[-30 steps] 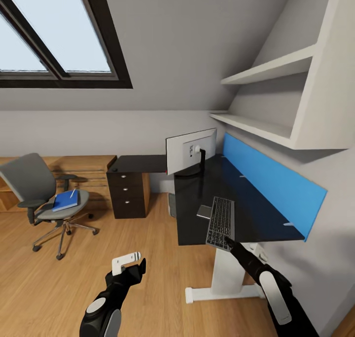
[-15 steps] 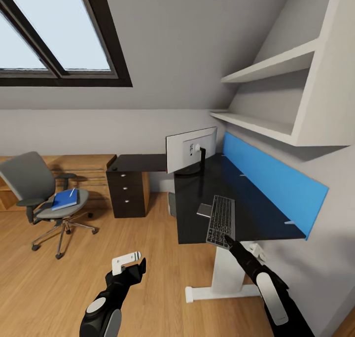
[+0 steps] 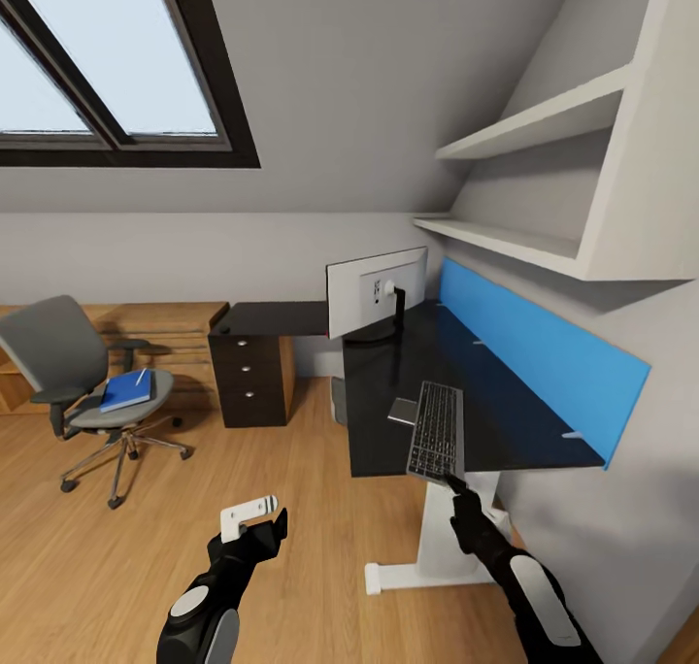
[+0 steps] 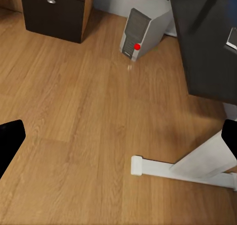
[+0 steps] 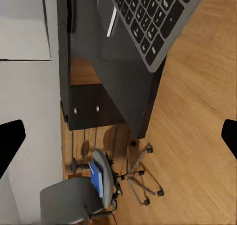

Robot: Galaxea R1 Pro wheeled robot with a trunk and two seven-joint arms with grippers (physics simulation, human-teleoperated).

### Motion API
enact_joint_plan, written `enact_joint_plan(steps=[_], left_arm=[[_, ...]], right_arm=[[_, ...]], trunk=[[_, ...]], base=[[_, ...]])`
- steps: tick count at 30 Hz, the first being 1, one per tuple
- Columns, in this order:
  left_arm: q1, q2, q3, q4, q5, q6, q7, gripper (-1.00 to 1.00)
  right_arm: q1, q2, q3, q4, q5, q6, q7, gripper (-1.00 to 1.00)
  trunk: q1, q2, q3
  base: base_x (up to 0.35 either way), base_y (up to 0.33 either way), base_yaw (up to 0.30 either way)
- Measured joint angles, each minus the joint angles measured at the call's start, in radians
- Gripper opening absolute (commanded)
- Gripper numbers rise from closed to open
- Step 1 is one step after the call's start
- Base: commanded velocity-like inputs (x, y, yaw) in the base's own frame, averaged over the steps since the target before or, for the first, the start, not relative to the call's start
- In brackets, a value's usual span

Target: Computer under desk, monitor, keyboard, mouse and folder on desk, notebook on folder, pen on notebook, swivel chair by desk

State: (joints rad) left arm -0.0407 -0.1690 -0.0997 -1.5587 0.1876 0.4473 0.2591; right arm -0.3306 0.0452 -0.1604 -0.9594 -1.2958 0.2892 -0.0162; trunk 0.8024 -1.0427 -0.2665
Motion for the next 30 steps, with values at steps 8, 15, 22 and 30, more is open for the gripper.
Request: enact_joint_plan(steps=[8, 15, 22, 30], left_arm=[[0.0, 0.0, 0.0, 0.0, 0.0, 0.001, 0.0, 1.0], [0.0, 0.0, 0.0, 0.0, 0.0, 0.002, 0.0, 1.0], [0.0, 0.0, 0.0, -0.001, 0.0, 0.002, 0.0, 1.0], [0.0, 0.0, -0.001, -0.002, 0.0, 0.002, 0.0, 1.0]], right_arm=[[0.0, -0.001, -0.053, 0.004, -0.044, -0.037, 0.005, 1.0], [0.0, -0.001, -0.06, 0.001, -0.047, -0.079, 0.022, 1.0], [0.0, -0.005, -0.064, -0.001, -0.045, -0.089, 0.108, 1.0], [0.0, -0.045, -0.066, 0.0, -0.032, -0.083, 0.146, 1.0]], trunk=[[0.031, -0.056, -0.025], [0.058, -0.105, -0.047], [0.084, -0.154, -0.069], [0.115, -0.21, -0.094]], base=[[0.0, 0.0, 0.0], [0.0, 0.0, 0.0], [0.0, 0.0, 0.0], [0.0, 0.0, 0.0]])
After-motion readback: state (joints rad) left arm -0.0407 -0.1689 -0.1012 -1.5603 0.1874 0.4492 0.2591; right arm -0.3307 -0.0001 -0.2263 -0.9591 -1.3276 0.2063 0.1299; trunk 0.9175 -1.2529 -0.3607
